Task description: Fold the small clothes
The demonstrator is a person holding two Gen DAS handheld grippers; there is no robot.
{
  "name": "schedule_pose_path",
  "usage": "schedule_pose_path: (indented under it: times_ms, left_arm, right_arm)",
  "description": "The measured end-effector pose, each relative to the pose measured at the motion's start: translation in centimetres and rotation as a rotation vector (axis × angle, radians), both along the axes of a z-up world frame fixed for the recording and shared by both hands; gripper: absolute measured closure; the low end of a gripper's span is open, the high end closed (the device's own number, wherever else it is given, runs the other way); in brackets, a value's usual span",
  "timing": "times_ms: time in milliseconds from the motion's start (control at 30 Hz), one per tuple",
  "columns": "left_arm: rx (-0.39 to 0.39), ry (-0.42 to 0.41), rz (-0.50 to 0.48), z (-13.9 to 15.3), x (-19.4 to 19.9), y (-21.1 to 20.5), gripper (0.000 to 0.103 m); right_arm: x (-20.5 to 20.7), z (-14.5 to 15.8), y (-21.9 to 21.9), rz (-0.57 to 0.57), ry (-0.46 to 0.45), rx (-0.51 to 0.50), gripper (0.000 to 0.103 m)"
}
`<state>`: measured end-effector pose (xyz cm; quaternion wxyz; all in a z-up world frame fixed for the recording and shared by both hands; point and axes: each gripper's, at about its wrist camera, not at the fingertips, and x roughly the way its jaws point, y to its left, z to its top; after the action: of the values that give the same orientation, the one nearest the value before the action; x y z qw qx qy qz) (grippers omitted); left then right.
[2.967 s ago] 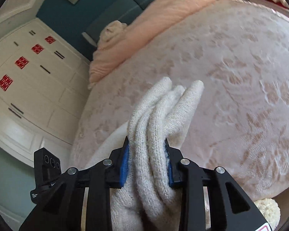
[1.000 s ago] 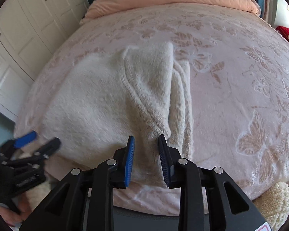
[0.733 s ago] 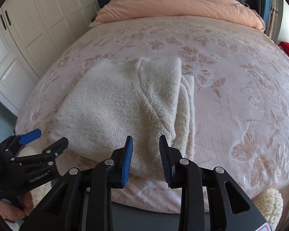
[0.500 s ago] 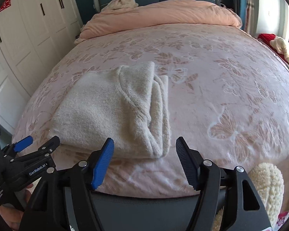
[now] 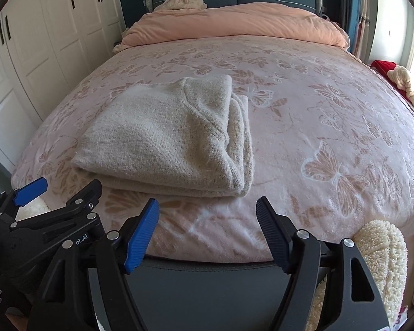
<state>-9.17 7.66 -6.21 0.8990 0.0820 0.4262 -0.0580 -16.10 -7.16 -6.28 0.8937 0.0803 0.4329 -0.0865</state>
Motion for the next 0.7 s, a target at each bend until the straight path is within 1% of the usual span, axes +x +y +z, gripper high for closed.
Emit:
schedule_pose_path:
  times_ms: [233,400,700]
  left_arm:
    - [0.022,-0.02,0.021,0.6,-0.7,0.3,0.013]
    - [0.015,-0.019,0.029,0.8,-0.9,0.7,0.014]
    - [0.008,-0.033,0.012,1.3,-1.1,0.6,0.014]
  right_arm:
    - [-0.5,0.4,0.3,0.0,-0.012,-0.002,0.032]
    - [-0.7,0.7,0.3,-0.006,-0.021,0.0,0.032]
    - [-1.2,1.1,0.5,-0.015,-0.038,-0.001,0.032]
